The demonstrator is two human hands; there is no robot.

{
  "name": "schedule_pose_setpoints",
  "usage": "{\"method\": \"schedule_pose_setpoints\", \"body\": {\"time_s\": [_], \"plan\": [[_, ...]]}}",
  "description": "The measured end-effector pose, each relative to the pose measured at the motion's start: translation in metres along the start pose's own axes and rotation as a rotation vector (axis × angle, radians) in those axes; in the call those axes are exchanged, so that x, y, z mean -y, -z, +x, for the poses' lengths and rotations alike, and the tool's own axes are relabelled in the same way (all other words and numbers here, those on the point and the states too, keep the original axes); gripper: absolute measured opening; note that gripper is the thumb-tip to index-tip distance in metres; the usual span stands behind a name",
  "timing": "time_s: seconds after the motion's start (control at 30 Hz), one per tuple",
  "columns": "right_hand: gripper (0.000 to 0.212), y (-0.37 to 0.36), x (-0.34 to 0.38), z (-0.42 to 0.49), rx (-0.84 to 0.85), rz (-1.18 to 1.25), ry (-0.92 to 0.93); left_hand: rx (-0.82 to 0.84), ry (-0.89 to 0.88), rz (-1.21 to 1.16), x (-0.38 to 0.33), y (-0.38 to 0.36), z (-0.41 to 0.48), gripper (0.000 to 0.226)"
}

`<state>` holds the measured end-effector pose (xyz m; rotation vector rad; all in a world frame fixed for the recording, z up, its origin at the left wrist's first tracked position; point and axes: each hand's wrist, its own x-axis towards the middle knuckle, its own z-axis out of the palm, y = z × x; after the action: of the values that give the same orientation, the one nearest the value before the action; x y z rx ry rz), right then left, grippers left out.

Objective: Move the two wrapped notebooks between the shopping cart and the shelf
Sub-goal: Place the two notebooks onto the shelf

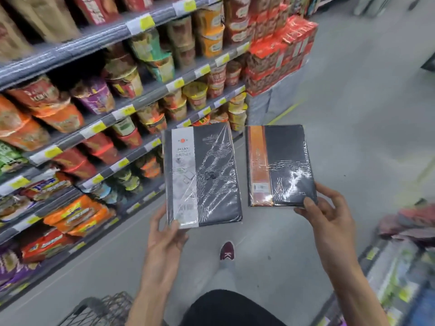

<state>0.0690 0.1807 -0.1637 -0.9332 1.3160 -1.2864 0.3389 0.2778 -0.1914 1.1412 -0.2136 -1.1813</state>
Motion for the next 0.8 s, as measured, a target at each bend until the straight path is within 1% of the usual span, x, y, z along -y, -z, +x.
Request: {"method": "schedule_pose_setpoints", "body": {"time_s": [0.2, 0.23, 0.3, 0.33, 0.4, 0.47, 0.53, 0.63, 0.67, 0.77, 0.8], "plan": [[0.03, -0.011, 0.015, 0.095, -0.11, 0.021, 0.007, 0.142, 0.069, 0.07, -0.011, -0.074, 0.106, 0.043], [0.03, -0.011, 0.016, 0.11, -0.129, 0.032, 0.013, 0.16, 0.092, 0.077, -0.014, -0.089, 0.123, 0.048], [0.03, -0.008, 0.02, 0.137, -0.17, 0.074, 0.018, 0.211, 0.123, 0.132, -0.017, -0.114, 0.155, 0.069], [0.029, -0.005, 0.022, 0.149, -0.193, 0.104, 0.019, 0.24, 0.13, 0.161, -0.015, -0.126, 0.171, 0.067], [0.029, 0.003, 0.025, 0.172, -0.242, 0.15, 0.023, 0.287, 0.152, 0.187, -0.01, -0.151, 0.201, 0.053], [0.029, 0.013, 0.026, 0.196, -0.283, 0.161, 0.037, 0.345, 0.186, 0.242, -0.002, -0.177, 0.229, 0.052], [0.03, 0.025, 0.027, 0.219, -0.334, 0.168, 0.047, 0.396, 0.209, 0.28, 0.004, -0.208, 0.255, 0.06], [0.03, 0.048, 0.024, 0.254, -0.394, 0.194, 0.053, 0.455, 0.23, 0.338, 0.017, -0.261, 0.289, 0.088], [0.031, 0.056, 0.023, 0.265, -0.413, 0.205, 0.054, 0.474, 0.237, 0.351, 0.023, -0.279, 0.299, 0.088], [0.03, 0.084, 0.023, 0.3, -0.469, 0.214, 0.044, 0.547, 0.255, 0.361, 0.046, -0.338, 0.329, 0.06], [0.03, 0.094, 0.024, 0.31, -0.487, 0.217, 0.039, 0.562, 0.26, 0.375, 0.055, -0.356, 0.335, 0.056]]}}
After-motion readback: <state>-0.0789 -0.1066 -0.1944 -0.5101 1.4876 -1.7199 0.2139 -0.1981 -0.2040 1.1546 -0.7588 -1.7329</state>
